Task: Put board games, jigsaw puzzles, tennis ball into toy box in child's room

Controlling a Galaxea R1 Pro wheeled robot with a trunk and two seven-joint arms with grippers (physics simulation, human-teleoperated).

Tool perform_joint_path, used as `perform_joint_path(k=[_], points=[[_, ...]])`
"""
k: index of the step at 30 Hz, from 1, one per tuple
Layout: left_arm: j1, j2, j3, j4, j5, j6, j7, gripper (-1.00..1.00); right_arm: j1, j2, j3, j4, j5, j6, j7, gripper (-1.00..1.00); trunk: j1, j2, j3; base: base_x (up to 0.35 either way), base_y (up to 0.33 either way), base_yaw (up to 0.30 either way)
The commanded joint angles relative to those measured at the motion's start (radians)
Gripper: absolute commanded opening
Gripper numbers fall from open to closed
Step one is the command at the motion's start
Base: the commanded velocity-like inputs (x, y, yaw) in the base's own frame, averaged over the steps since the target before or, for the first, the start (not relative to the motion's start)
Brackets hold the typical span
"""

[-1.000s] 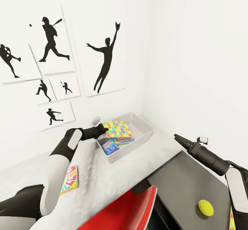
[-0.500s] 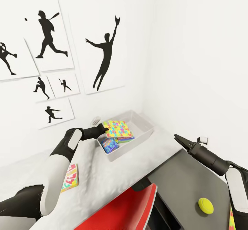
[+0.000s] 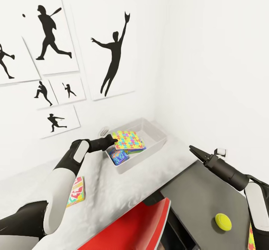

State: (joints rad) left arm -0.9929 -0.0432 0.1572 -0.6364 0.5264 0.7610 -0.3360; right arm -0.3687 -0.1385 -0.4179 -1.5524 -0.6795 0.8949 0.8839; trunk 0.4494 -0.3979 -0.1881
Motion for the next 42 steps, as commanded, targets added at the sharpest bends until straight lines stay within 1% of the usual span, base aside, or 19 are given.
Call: perform_joint_path(k=[1,22,23,38,42], points=[[-0.001,-0.001,0.007,0.0,-0.002,0.007,-0.003,-1.0,-0.001,0.0,-0.001,0.0,0.0,0.004,0.002,1.0,0.001,-0.002,-0.002,0.0,0.0,0.0],[-0.001,-0.001,0.007,-0.003,-0.002,0.007,-0.002,-1.0,-0.001,0.0,-0.003,0.0,0.0,-0.013,0.003,1.0,0.001,-0.002,-0.003,0.0,0.0,0.0],[-0.001,-0.001,0.007,-0.003,-0.002,0.007,-0.002,1.0,-0.001,0.0,-0.003,0.0,0.0,-0.014,0.003,1.0,0.001,-0.002,-0.003,0.0,0.0,0.0],[-0.001,0.001,0.008,-0.033,-0.002,0.01,0.001,1.0,-0.001,0.0,-0.002,0.0,0.0,-0.016,0.003,1.0,0.001,-0.002,-0.003,0.0,0.0,0.0],[-0.001,0.005,0.01,-0.063,-0.001,0.02,-0.001,1.0,-0.001,0.0,-0.002,0.0,0.001,-0.016,0.003,1.0,0.001,-0.002,-0.003,0.0,0.0,0.0]])
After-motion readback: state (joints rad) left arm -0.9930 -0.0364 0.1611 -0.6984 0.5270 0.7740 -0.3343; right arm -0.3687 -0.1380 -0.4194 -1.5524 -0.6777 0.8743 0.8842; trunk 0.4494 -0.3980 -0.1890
